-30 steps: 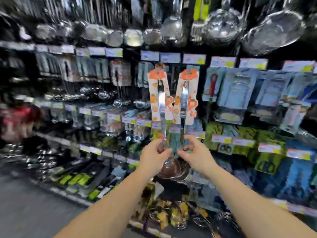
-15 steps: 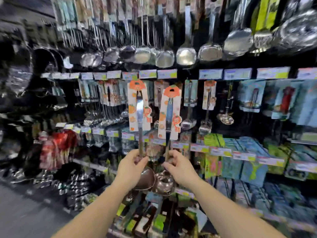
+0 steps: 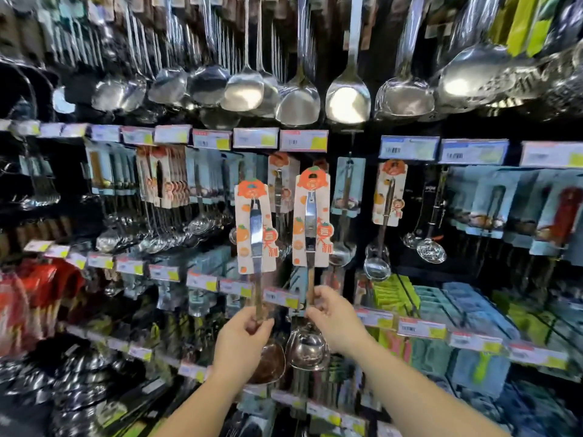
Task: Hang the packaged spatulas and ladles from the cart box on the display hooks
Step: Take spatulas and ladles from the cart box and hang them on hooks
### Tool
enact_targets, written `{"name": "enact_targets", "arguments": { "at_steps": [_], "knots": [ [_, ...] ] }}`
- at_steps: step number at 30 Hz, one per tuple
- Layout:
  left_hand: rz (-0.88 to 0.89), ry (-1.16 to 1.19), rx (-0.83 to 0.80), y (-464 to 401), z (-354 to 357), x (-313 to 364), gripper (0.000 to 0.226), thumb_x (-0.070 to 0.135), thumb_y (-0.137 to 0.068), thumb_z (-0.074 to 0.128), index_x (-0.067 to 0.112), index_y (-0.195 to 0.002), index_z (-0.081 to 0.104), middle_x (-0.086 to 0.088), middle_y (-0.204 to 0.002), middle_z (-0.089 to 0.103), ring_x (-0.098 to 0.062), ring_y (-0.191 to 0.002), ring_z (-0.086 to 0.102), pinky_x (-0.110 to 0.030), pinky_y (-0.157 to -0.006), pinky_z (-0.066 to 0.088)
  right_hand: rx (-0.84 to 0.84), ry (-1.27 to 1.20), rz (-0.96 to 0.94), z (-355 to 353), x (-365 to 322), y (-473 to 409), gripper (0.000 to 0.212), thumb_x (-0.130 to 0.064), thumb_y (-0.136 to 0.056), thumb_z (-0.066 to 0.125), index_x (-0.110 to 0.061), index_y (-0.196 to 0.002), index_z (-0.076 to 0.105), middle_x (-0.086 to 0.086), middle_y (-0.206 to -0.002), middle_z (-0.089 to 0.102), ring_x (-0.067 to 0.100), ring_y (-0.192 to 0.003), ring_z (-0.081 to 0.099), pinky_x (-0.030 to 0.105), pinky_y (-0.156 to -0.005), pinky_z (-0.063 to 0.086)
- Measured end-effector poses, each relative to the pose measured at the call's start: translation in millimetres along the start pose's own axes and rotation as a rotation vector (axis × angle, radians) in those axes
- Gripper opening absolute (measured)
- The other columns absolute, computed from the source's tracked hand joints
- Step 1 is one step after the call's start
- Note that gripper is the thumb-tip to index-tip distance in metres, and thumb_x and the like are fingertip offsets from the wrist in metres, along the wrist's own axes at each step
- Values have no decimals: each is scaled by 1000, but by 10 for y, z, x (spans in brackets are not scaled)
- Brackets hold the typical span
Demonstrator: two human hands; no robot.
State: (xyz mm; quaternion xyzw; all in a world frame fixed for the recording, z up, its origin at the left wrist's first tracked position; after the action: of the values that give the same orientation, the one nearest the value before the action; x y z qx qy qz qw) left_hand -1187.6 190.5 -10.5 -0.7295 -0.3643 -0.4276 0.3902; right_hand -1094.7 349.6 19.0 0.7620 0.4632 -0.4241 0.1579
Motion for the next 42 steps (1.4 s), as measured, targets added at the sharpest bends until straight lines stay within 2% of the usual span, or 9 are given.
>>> {"name": "enact_targets", "arguments": {
  "at_steps": [8,14,19,24,31,35,37,39,42],
  "knots": [
    [15,-30,24,-679,-1,-159,7,29,-88,64,29,-90,57,-9,-77,64,-18,-60,55,-27,-53,39,54,30,-38,-59,3,-911,19,-21,-97,52,-22,-115,51,-4,-69,52,13,-54,40,29,-55,33],
    [35,-5,27,-1145,-8,-328,12,28,-87,66,36,-91,58,-6,-77,66,-24,-74,63,-32,-65,48,138,-61,-90,-29,-68,-1201,13,-23,-96,53,-27,-108,54,-3,-79,56,10,-56,42,24,-56,34],
    [96,16,-36,-1411,18,-389,22,24,-87,65,42,-85,53,5,-61,51,-3,-51,45,-16,-50,35,151,-37,-88,67,-45,-1400,15,-23,-96,54,-30,-108,55,-7,-75,57,3,-53,43,22,-56,33],
    [120,7,-89,-1620,26,-453,14,27,-87,66,38,-90,58,-3,-70,57,-11,-62,53,-20,-57,39,175,-110,-38,152,-7,-1588,28,-19,-98,51,-18,-126,49,-8,-78,59,-15,-50,51,8,-49,36],
    [157,49,-163,-1764,93,-488,14,25,-88,64,31,-101,61,-2,-71,60,-3,-56,49,-10,-51,38,191,-80,63,54,129,-1957,42,-18,-100,47,-21,-142,42,0,-93,67,0,-42,42,16,-43,34],
    [184,54,-182,-1758,163,-436,17,26,-90,61,26,-107,62,2,-75,61,-6,-66,54,-8,-58,42,294,-28,156,-69,190,-1873,55,-24,-101,43,-30,-151,21,8,-131,54,21,-68,60,26,-53,41],
    [202,70,-209,-1745,240,-379,12,26,-90,61,32,-101,60,1,-82,65,-11,-75,60,-11,-63,44,359,-5,143,-85,181,-1741,47,-26,-100,46,-25,-145,35,3,-135,53,22,-93,64,25,-59,44],
    [220,91,-236,-1731,337,-295,13,26,-90,62,34,-100,60,-1,-87,67,-17,-80,62,-17,-66,48,307,-91,85,-22,170,-1617,25,-25,-97,53,-29,-121,57,2,-116,63,18,-95,64,26,-74,48],
    [292,124,-232,-1719,469,-135,22,23,-89,63,44,-94,60,-1,-81,67,-17,-76,61,-28,-68,50,-24,-307,65,195,140,-1418,18,-22,-94,60,-36,-105,61,12,-101,67,17,-78,66,26,-69,55]
  ]
}}
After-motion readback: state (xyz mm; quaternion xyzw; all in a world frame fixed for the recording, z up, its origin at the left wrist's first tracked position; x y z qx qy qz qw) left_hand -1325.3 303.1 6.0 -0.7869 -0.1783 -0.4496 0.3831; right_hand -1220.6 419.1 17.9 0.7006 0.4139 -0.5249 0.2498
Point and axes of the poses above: each hand's wrist, its own y-axis away from the middle knuckle, its own z-axis out of the palm, x = y × z, the point moved 6 cm from there along -y, towards the middle knuckle
